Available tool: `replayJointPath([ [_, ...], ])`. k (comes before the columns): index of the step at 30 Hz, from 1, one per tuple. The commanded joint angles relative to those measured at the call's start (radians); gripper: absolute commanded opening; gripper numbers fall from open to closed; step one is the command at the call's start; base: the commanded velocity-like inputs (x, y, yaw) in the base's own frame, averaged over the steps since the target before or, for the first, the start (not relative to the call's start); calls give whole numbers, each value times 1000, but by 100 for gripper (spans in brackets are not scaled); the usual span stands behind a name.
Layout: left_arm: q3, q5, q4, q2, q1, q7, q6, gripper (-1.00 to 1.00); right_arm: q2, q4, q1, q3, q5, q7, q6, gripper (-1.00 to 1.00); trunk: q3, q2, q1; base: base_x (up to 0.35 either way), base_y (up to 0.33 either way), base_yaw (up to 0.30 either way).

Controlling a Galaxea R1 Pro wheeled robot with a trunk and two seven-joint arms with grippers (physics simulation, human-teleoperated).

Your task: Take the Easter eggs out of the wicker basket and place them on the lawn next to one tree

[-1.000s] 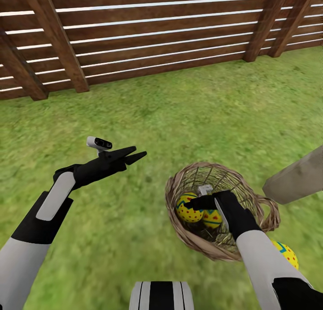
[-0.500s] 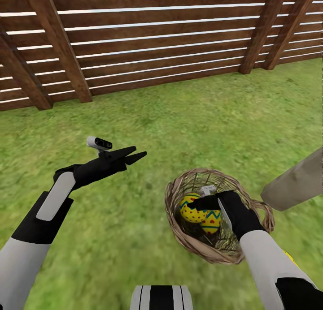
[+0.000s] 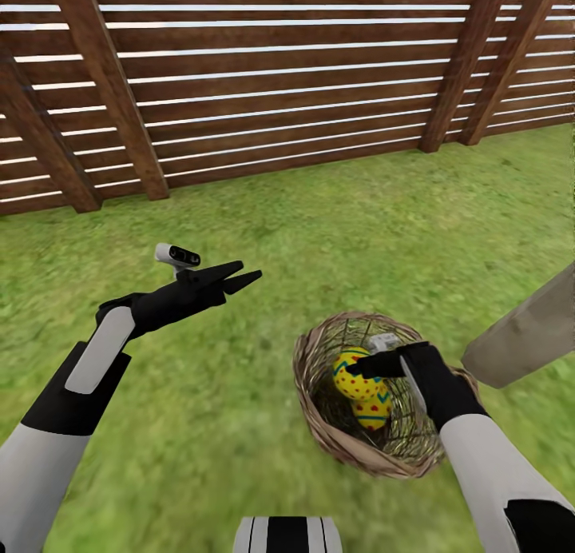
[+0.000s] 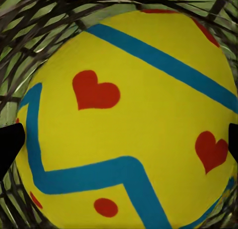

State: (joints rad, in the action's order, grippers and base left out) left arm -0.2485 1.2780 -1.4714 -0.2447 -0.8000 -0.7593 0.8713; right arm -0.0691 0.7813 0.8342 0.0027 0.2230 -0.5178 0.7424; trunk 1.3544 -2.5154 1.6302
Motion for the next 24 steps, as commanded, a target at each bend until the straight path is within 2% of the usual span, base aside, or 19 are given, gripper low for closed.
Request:
replayJointPath([
  [1, -1, 4, 0, -1, -1, 0, 5, 100, 0, 18, -8, 0, 10, -8, 18, -100, -3, 0, -1, 0, 0, 0],
  [3, -2, 4, 1, -1, -1, 1, 4, 100, 0, 92, -42, 0, 10, -8, 86, -100, -11, 0, -1, 0, 0, 0],
  [5, -2, 3, 2, -1, -1, 1, 4, 100, 0, 175, -91, 0, 10, -8, 104, -100, -19, 1, -2, 0, 0, 0],
  [9, -1, 3, 3, -1, -1, 0, 4, 100, 1, 194, -115, 0, 10, -8, 107, -100, -34, 2, -4, 0, 0, 0],
  [11, 0, 4, 3, -1, -1, 0, 4, 100, 0, 238, -134, -1, 9, -8, 113, -100, -42, 2, -5, 0, 0, 0],
  [14, 0, 4, 4, -1, -1, 0, 3, 100, 1, 375, -186, -1, 10, -8, 193, -100, -54, 3, -6, 0, 0, 0],
  [16, 0, 3, 5, 0, -1, 0, 3, 100, 2, 461, -224, -1, 10, -8, 206, -100, -61, 4, -7, 0, 0, 0],
  [21, 0, -5, 9, 26, -1, 3, 3, 100, 2, 489, -233, -1, 10, -8, 233, -100, -81, 5, -10, 0, 0, 0],
  [24, 1, -5, 10, 26, -1, 2, 5, 100, 2, 491, -238, -1, 11, -8, 247, -100, -92, 5, -11, 0, 0, 0],
])
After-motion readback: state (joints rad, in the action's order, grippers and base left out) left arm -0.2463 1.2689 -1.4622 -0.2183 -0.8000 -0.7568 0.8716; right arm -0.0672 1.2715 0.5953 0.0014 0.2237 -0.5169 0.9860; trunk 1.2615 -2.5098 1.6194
